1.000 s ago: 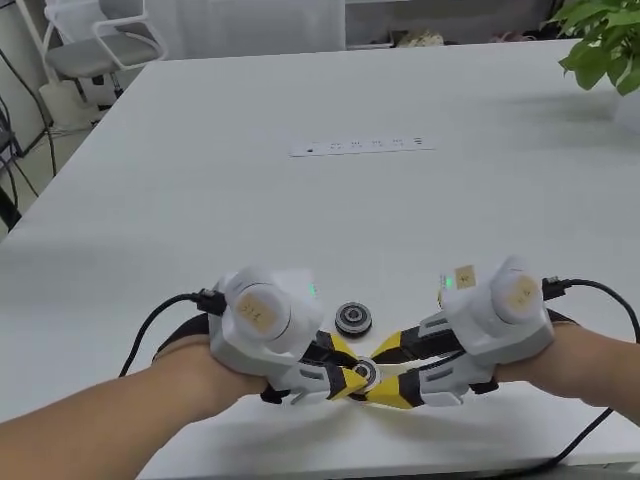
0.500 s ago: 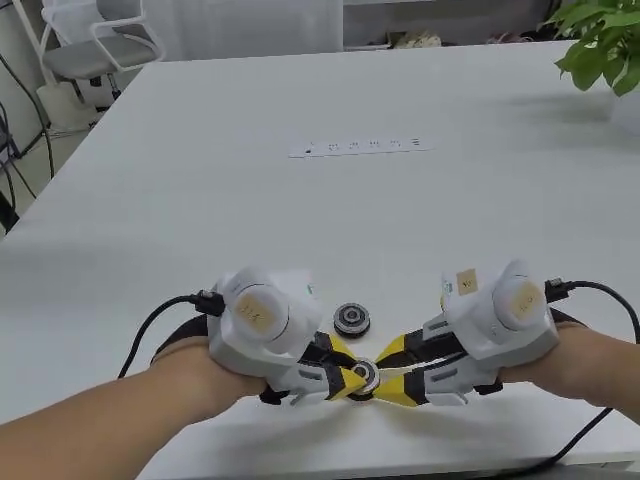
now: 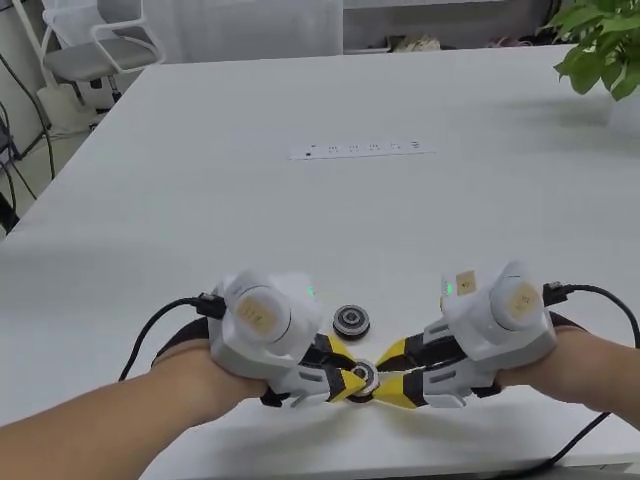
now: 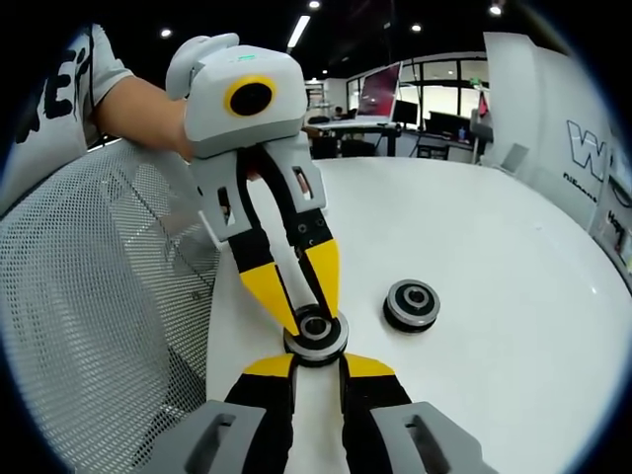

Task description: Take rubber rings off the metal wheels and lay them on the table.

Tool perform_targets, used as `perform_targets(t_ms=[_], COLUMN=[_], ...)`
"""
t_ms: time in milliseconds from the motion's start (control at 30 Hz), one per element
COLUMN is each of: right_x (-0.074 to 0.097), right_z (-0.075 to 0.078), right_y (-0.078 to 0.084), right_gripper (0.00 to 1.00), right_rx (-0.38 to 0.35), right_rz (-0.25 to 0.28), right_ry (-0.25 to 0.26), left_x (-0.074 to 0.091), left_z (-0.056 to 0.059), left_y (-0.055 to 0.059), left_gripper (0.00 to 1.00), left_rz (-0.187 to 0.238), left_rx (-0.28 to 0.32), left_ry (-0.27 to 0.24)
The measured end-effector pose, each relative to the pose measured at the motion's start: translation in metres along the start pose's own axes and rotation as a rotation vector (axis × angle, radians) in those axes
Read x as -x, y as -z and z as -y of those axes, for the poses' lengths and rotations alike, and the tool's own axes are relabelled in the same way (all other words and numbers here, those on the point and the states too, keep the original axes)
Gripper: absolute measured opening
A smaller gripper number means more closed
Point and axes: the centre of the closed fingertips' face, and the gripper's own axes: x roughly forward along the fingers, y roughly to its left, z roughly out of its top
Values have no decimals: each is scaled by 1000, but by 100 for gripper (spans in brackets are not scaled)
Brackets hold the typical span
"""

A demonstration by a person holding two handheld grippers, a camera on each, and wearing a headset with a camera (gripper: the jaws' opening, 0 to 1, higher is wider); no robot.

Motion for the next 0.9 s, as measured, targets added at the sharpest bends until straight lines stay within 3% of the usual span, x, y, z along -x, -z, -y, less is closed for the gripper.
perform_targets(t_ms=[67,167,400,567,900], right_x=[0,0,1,3,2], right_z=[-3,-2,-2,-1,2], right_y=[2,1,1,4,4], right_gripper=[12,11,10,2,0], right_rx=[-40,-8,-49,-57,-77], right_rz=[-5,-7,-4,-9,-14], right_ry=[-11,5,3,5,20], left_x=[0,0,0,0,0], left_z=[0,0,0,0,0], left_y=[0,0,0,0,0], left_gripper=[7,7,7,7,7], left_rz=[-1,-3,-2,-2,-5], left_rx=[1,2,3,4,8], left_ry=[-3,-7,-10,-12,-17])
